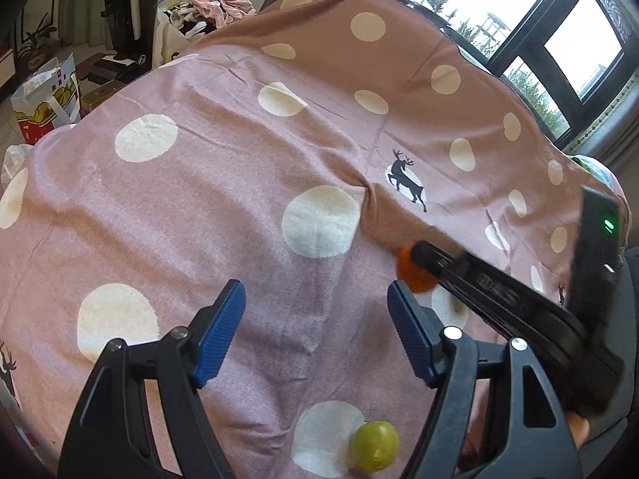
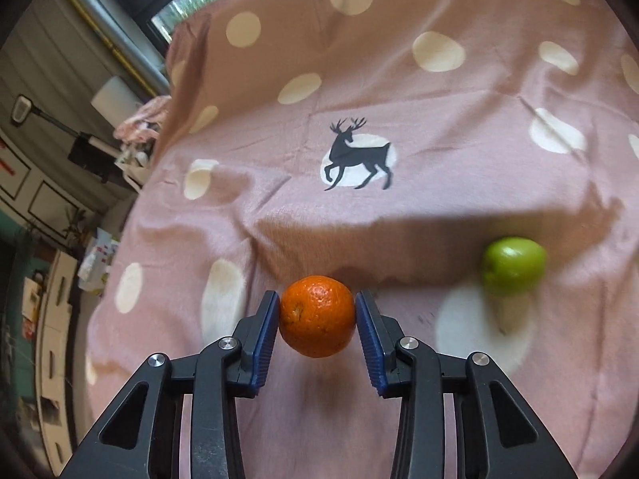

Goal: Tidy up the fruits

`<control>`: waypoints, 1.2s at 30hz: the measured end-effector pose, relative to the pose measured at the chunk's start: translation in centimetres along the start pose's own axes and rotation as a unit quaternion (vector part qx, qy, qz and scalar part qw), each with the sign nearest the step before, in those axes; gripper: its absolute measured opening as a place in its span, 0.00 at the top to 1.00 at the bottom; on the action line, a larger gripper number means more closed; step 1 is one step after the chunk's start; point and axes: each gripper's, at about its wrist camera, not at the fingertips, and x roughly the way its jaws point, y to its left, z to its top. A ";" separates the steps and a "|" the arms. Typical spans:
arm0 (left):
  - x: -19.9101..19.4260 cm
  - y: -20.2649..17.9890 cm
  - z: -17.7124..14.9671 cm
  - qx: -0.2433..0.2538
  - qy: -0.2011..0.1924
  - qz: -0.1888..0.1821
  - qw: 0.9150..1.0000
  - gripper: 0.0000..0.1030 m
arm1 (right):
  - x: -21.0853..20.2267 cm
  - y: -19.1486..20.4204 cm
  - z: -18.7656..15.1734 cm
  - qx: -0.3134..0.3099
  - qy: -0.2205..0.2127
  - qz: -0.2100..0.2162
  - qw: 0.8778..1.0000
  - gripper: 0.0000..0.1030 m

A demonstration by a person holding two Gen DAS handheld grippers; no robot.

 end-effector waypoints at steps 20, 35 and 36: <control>1.9 -6.5 -3.6 0.107 0.038 -0.010 0.994 0.35 | -5.4 -7.9 -7.0 0.046 0.058 -0.053 0.996 0.60; 3.0 -10.2 -6.4 0.157 0.109 -0.080 0.978 0.44 | -8.9 -10.5 -6.7 0.103 -0.001 -0.009 0.995 0.60; 3.1 -10.5 -6.7 0.163 0.112 -0.082 0.977 0.44 | -8.9 -10.8 -6.7 0.111 -0.001 -0.007 0.994 0.60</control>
